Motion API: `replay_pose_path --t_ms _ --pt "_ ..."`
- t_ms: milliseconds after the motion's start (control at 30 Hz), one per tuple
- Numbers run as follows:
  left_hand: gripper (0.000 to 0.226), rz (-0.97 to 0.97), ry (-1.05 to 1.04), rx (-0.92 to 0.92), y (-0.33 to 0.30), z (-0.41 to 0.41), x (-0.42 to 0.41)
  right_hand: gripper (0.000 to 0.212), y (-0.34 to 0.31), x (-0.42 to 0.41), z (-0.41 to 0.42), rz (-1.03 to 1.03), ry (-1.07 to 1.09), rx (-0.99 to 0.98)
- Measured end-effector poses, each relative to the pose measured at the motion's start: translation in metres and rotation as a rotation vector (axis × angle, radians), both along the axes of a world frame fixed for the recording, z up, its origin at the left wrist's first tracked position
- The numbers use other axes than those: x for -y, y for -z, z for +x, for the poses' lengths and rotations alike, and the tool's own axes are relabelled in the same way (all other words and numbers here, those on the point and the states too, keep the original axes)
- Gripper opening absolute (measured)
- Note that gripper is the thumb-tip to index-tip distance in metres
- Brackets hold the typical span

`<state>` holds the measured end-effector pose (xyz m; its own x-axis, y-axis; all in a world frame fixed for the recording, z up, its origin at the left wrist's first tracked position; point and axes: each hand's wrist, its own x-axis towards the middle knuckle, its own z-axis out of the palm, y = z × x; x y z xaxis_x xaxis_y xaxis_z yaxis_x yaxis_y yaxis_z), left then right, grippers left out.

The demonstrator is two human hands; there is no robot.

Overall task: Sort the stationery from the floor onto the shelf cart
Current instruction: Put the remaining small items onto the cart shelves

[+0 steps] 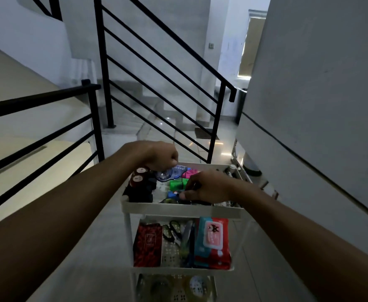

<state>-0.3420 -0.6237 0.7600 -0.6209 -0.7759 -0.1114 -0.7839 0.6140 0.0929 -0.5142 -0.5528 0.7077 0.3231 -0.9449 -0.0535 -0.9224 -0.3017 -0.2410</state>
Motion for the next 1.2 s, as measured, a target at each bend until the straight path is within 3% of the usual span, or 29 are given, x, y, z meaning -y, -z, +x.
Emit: replay_pose_path --t_ms 167,400,633,900,1200 --pt "0.029 -0.003 0.006 -0.005 0.001 0.008 0.003 0.045 0.006 0.001 0.012 -0.036 0.024 0.016" --pt "0.028 0.007 -0.002 -0.013 0.003 0.009 -0.001 0.036 0.001 -0.002 0.020 -0.107 -0.010 -0.019" --pt "0.028 0.083 0.055 0.094 0.011 0.002 -0.009 0.044 -0.005 -0.006 -0.004 0.007 0.068 -0.127" --pt "0.027 0.089 0.065 0.235 0.022 -0.010 -0.014 0.058 -0.010 -0.005 -0.010 0.082 0.109 -0.082" --pt "0.025 0.151 0.030 0.093 0.025 -0.011 -0.011 0.055 -0.010 -0.007 -0.008 0.042 0.115 -0.093"
